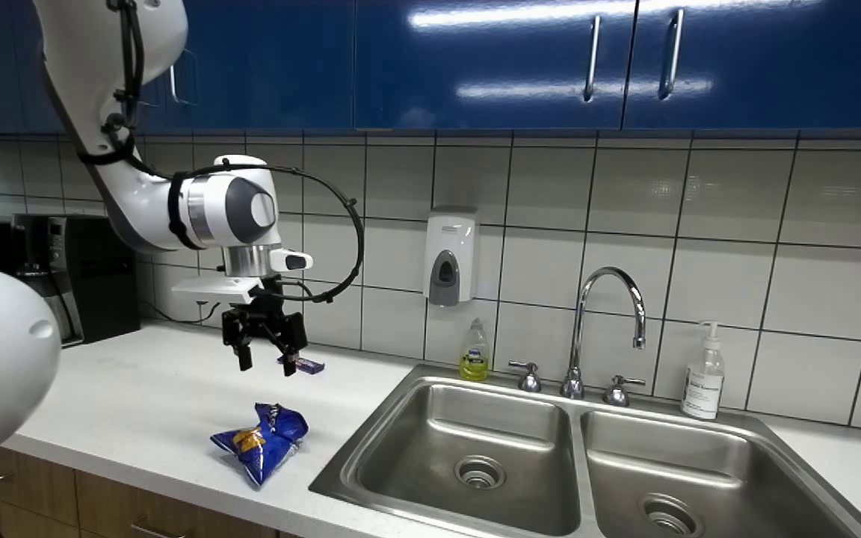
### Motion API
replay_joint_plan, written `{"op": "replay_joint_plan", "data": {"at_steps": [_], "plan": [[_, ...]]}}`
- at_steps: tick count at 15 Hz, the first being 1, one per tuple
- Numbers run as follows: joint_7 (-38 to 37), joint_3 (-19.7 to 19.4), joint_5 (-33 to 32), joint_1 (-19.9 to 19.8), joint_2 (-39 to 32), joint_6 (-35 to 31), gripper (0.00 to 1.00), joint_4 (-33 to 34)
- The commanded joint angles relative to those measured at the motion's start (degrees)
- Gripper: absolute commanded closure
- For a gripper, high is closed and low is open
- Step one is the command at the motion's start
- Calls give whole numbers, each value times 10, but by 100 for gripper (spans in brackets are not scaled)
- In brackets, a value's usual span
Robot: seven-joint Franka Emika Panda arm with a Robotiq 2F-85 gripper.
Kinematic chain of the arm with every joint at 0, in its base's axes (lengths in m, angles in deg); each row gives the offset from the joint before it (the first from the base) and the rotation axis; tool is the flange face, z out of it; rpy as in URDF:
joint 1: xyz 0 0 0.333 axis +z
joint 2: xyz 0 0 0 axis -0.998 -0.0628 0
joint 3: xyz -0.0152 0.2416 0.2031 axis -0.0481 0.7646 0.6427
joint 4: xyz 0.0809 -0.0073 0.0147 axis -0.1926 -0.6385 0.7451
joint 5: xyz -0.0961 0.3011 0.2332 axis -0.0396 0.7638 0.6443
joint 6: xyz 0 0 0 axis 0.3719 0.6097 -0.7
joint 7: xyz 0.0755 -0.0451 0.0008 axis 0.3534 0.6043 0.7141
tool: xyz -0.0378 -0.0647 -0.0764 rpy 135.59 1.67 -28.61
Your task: Remove the blue packet from the sink on the left and put it on the counter.
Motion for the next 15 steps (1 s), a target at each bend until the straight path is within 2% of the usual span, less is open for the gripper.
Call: {"op": "replay_joint_plan", "data": {"at_steps": [1,5,9,10,15], "plan": [[-7,15,51,-19,84,51,0,-41],[-1,16,83,-27,156,102,0,-74],[6,17,80,-39,223,156,0,-104],[8,20,82,-38,169,129,0,-76],[9,20,83,-41,205,145,0,-94]]}}
